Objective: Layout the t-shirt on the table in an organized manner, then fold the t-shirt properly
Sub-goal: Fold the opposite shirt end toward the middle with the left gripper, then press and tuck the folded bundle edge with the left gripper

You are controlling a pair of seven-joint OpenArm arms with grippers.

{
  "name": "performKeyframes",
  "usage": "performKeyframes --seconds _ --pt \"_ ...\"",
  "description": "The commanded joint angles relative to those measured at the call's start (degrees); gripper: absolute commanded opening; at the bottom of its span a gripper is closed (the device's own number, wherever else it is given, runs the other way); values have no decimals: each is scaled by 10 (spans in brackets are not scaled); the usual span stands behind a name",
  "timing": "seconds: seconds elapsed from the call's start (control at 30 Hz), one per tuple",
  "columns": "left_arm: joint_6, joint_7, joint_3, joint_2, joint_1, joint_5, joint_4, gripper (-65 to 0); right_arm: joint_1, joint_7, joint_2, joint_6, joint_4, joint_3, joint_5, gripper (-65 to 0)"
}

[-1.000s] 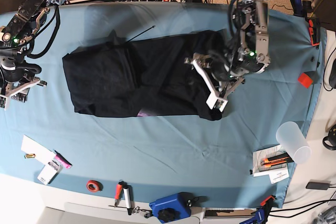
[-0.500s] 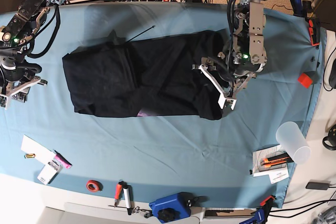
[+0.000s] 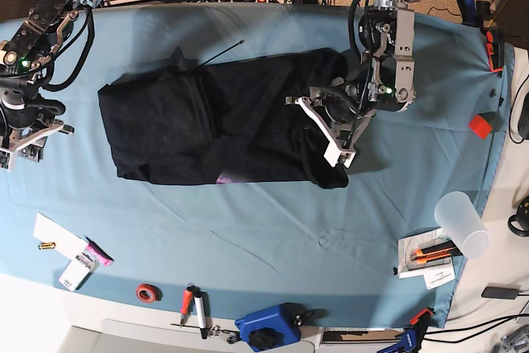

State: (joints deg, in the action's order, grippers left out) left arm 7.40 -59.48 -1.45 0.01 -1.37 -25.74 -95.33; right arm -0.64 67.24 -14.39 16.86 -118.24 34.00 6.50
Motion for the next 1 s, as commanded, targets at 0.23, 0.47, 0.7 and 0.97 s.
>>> performKeyframes --seconds 0.23,0.47,0.7,0.97 --pt "9 -11 1 -83 57 78 -9 -650 6 -17 -10 -2 -9 2 0 -454" --pt "16 0 -29 -214 100 57 -9 -650 6 -17 -10 -2 -9 2 1 -454" --pt "65 -47 -32 -250 129 -69 -14 -650 6 -17 -10 -2 -9 2 1 -454" --pt "71 -65 33 -175 127 -33 -68 -650 6 -17 -10 -2 -9 2 1 -454"
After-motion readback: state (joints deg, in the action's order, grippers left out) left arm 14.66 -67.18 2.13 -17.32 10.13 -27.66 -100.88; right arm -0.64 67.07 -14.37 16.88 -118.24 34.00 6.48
